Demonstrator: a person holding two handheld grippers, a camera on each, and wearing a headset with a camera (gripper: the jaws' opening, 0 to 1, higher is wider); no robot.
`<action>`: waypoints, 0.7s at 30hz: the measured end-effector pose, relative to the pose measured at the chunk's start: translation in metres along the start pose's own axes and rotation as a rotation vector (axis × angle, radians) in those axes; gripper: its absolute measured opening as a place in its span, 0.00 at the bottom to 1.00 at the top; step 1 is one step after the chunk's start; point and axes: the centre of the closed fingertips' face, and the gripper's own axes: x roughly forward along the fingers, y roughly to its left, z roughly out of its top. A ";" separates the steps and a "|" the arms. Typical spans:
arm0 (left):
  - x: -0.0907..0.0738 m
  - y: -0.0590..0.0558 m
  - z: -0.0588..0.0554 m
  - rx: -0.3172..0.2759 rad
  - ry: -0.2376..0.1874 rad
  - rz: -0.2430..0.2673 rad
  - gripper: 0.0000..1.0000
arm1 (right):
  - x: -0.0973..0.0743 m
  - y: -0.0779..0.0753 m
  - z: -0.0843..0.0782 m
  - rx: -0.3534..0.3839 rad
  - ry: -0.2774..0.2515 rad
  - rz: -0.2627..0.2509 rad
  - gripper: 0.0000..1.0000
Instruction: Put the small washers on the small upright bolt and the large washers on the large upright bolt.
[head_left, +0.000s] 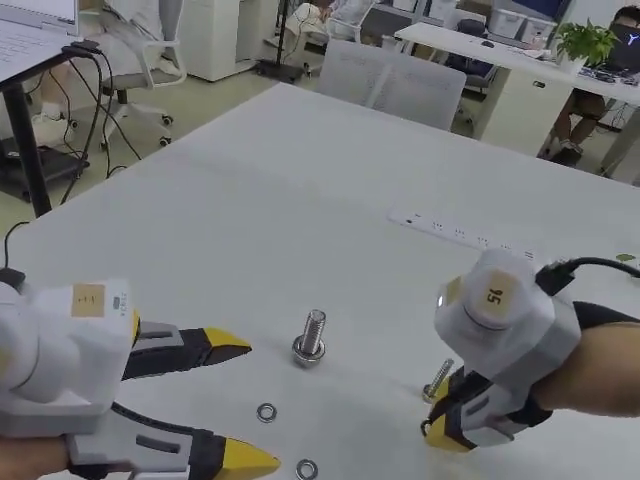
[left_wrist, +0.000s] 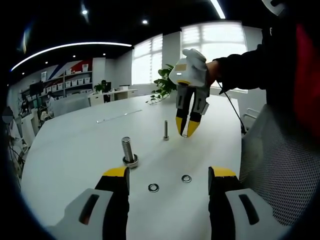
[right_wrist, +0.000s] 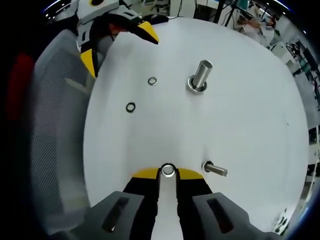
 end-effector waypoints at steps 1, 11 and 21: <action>0.000 0.000 0.000 0.000 0.000 -0.001 0.63 | -0.005 -0.001 0.001 0.002 -0.005 -0.005 0.13; 0.000 -0.001 0.001 0.004 -0.003 -0.003 0.63 | -0.041 -0.013 0.003 0.000 -0.031 -0.053 0.13; 0.000 -0.001 0.000 0.005 0.000 0.000 0.63 | -0.052 -0.038 0.008 0.003 -0.041 -0.111 0.13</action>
